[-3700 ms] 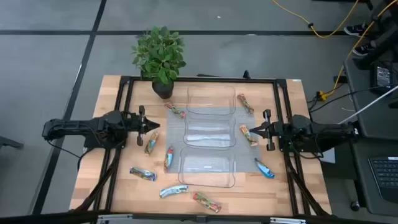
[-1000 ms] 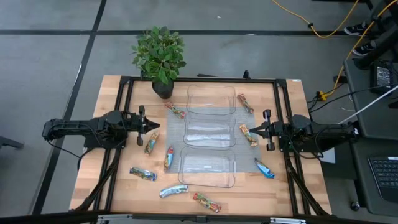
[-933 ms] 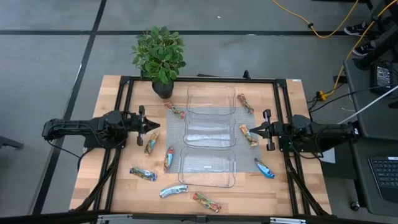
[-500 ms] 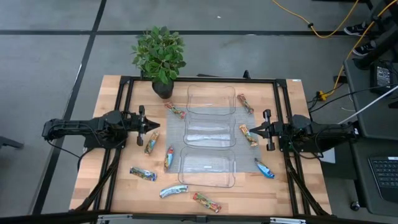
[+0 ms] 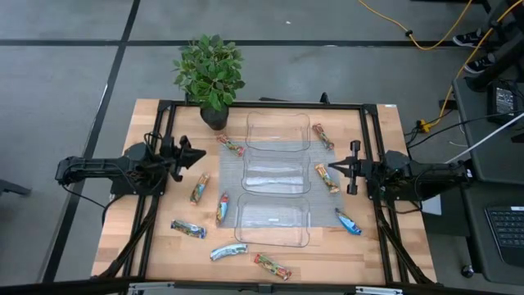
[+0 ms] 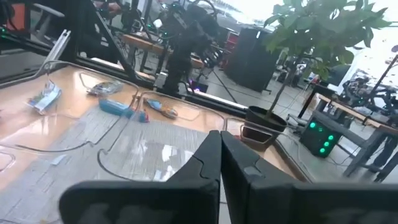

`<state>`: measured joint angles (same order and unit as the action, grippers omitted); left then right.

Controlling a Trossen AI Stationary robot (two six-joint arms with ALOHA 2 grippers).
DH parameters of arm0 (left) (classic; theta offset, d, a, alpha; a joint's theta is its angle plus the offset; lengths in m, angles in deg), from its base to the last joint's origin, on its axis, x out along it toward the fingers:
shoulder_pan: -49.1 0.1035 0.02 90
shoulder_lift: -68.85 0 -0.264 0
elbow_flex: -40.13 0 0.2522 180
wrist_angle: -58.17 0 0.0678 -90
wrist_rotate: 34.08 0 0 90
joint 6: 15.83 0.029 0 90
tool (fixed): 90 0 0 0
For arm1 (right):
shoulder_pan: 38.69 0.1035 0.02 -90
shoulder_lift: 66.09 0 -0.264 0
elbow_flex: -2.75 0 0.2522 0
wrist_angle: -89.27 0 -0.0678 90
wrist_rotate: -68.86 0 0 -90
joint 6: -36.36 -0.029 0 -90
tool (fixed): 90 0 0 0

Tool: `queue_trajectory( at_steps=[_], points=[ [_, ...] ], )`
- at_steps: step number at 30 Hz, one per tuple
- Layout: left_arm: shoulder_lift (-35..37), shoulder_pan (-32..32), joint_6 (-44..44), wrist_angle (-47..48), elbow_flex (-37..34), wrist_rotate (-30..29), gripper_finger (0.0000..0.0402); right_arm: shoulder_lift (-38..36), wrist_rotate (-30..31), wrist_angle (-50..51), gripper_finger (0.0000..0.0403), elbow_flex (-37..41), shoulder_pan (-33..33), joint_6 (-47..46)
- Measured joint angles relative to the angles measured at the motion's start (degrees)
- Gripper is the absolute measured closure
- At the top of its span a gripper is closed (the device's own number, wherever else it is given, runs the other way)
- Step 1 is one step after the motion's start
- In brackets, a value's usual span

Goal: Pick and place Granola Bars by type
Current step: Put the yellow granola bar into the bottom transparent bin

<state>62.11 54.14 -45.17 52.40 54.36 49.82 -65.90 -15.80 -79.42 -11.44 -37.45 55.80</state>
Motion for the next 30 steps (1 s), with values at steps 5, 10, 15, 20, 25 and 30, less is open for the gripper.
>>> queue_trajectory(
  at_steps=[5,10,15,20,25,30],
  points=[
    [0.0,0.0,-2.8,0.0,0.0,-1.9,0.0386,0.0,0.0,0.0,0.0395,0.0,0.0,-1.0],
    [0.0,0.0,-3.1,0.0,0.0,-2.1,0.0385,0.0,-0.5,0.0,0.0395,0.0,0.0,-2.7],
    [0.0,0.0,-3.0,0.4,0.0,-4.7,0.0386,0.0,-0.1,-0.1,0.0395,0.0,0.0,-10.9],
    [0.0,0.0,-3.7,-0.1,0.0,-4.9,0.0385,0.0,4.3,-6.0,0.0395,0.0,0.0,-22.2],
    [0.0,0.0,0.2,-3.7,1.9,-2.1,0.0384,0.2,8.6,-11.8,0.0395,-1.0,0.0,-23.1],
    [-0.2,0.0,6.8,-3.7,8.3,1.6,0.0385,4.0,11.2,-10.4,0.0395,-6.6,0.0,-20.9]
  ],
)
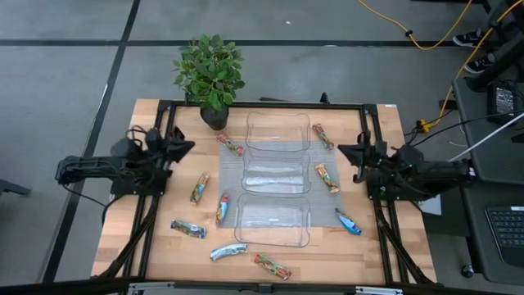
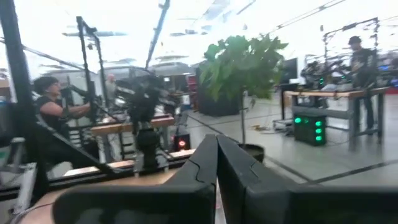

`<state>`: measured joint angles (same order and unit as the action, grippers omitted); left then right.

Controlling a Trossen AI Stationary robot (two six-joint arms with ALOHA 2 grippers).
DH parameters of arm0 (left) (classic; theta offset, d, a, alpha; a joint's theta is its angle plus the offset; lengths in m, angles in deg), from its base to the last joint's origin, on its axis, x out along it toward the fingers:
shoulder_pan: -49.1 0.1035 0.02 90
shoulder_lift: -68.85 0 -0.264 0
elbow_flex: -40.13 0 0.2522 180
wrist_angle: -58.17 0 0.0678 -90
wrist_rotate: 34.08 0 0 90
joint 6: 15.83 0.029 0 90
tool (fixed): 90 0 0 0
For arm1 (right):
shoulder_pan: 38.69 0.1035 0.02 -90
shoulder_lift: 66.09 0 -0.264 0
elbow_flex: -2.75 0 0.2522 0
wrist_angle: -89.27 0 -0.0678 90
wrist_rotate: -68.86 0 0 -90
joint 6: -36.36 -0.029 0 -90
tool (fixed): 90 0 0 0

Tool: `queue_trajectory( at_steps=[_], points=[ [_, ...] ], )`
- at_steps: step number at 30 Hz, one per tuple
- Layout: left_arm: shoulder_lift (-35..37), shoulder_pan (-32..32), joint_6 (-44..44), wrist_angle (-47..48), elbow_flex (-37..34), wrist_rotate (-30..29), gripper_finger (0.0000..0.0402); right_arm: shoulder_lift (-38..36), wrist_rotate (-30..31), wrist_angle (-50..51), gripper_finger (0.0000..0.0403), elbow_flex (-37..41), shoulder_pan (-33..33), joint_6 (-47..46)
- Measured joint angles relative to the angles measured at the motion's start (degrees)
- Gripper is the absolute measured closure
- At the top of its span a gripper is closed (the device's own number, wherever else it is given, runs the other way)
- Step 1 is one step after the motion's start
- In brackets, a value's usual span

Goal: Pick and place Granola Bars by type
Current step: Put the yellow granola bar into the bottom transparent bin

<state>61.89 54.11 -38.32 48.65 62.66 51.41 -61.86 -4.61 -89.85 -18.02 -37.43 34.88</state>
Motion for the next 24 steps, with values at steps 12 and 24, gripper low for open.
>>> queue_trajectory(
  at_steps=[12,24],
  points=[
    [-15.7,0.0,2.9,31.0,27.2,2.5,0.0387,20.6,6.2,14.2,0.0395,-26.6,0.0,3.0],
    [-30.0,0.0,-5.7,61.9,36.3,6.6,0.0399,31.3,3.3,14.9,0.0395,-39.1,0.0,1.7]
  ],
)
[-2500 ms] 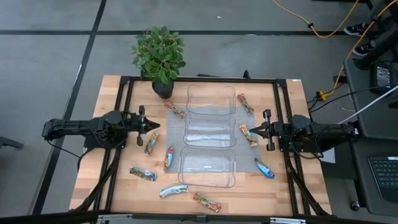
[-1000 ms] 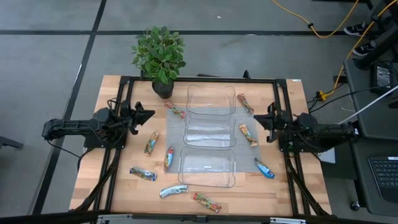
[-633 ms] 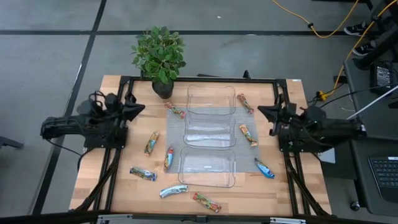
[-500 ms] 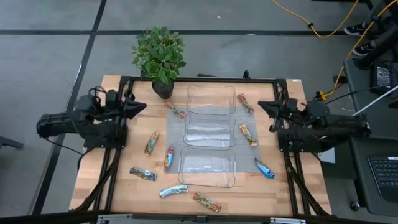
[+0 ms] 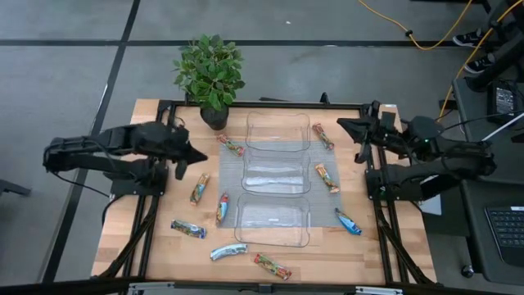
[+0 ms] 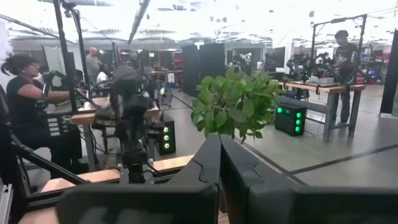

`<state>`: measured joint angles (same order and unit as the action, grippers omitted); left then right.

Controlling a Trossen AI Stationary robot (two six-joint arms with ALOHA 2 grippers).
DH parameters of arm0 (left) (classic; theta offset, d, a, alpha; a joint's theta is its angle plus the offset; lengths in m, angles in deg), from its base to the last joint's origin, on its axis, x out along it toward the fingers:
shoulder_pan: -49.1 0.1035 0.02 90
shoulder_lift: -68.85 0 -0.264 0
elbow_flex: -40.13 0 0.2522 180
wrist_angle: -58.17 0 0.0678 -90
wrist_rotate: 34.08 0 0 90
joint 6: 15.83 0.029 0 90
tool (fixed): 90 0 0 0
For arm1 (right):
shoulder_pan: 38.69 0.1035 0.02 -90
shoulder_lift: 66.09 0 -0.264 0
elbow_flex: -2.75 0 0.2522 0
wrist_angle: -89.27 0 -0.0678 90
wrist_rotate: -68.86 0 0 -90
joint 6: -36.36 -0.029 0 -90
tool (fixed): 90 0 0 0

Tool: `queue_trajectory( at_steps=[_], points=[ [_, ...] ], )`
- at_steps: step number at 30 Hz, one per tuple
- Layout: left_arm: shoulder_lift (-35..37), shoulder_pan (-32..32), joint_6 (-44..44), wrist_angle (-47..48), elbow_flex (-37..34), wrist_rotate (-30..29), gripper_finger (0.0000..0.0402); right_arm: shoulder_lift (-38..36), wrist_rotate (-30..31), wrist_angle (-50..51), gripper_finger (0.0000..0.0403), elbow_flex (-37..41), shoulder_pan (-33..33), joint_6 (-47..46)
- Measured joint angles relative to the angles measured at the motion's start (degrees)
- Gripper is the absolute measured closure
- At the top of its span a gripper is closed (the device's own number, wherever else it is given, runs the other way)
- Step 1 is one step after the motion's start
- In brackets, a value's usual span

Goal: Pick and place Granola Bars by type
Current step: Put the yellow granola bar into the bottom transparent bin

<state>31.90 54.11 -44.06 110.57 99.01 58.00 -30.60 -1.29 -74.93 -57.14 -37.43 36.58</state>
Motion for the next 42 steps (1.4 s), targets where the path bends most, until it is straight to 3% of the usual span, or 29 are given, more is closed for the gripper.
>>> queue_trajectory(
  at_steps=[6,14,19,32,42],
  points=[
    [-2.9,0.0,-8.6,13.3,-0.2,-2.3,0.0399,0.5,0.0,0.5,0.0395,1.5,0.0,-0.2],
    [-3.9,-0.1,-17.1,13.7,-8.3,-2.4,0.0388,1.7,0.0,0.7,0.0395,2.1,0.0,-0.2],
    [-4.7,-1.8,-21.2,10.2,-13.6,-0.6,0.0346,1.6,0.0,0.8,0.0395,2.1,0.0,-0.2],
    [-10.9,-7.7,-29.0,3.1,-19.9,-2.8,0.0185,1.7,0.0,0.9,0.0395,2.1,0.0,0.0],
    [-20.0,-10.5,-32.1,1.4,-19.9,-5.1,0.0155,1.7,0.0,0.9,0.0395,2.1,0.0,0.1]
  ],
)
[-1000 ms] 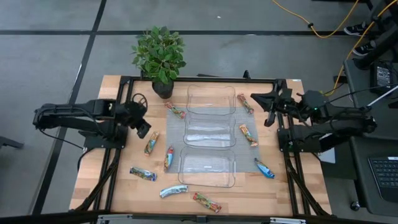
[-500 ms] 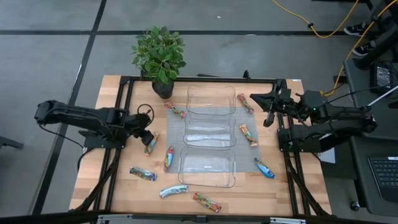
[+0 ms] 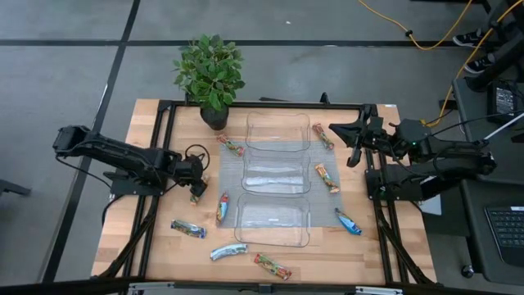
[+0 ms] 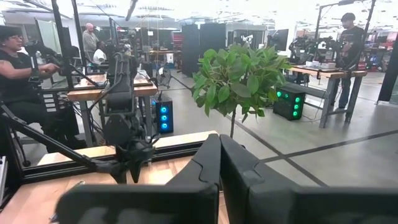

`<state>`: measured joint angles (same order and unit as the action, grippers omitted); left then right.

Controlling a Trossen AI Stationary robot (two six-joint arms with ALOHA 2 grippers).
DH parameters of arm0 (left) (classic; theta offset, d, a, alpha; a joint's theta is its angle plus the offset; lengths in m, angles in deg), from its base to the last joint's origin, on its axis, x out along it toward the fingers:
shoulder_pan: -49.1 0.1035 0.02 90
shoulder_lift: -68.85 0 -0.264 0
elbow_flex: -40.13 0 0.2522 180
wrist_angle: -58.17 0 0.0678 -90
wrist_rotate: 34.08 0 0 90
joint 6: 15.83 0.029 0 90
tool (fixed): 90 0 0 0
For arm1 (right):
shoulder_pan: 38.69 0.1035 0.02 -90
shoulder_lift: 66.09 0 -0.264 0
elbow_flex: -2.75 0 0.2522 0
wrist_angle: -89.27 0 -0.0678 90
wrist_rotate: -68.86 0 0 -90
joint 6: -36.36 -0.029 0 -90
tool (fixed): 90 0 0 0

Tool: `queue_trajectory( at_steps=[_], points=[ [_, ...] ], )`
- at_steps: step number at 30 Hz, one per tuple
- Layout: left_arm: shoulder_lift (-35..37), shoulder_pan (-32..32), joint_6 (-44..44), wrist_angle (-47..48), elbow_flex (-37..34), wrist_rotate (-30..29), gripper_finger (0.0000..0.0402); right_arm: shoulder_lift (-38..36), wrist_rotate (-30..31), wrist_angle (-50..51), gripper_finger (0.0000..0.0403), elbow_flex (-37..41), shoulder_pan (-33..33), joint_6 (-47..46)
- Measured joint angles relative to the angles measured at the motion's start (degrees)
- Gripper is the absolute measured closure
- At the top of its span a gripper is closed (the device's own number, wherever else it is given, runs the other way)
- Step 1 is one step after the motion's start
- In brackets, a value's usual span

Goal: Pick and place Granola Bars by type
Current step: Put the yellow granola bar into the bottom transparent bin

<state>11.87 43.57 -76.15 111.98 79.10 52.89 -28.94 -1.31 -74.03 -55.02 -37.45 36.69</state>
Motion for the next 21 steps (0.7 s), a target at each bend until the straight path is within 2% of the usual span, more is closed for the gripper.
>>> queue_trajectory(
  at_steps=[6,12,17,21],
  points=[
    [-5.3,-0.9,0.0,-5.8,0.0,0.0,0.0155,0.0,0.0,0.1,0.0395,0.0,0.0,0.0],
    [-9.9,-1.2,-0.1,-7.3,0.1,0.6,0.0155,0.0,0.0,0.2,0.0395,0.0,0.0,-0.1],
    [-11.0,-1.2,-1.0,-7.2,0.3,0.3,0.0157,0.0,0.0,0.2,0.0395,0.0,0.0,-0.2],
    [-10.9,-1.2,-2.5,-7.0,0.2,0.0,0.0176,0.0,0.0,0.2,0.0395,0.0,0.0,-0.2]
  ],
)
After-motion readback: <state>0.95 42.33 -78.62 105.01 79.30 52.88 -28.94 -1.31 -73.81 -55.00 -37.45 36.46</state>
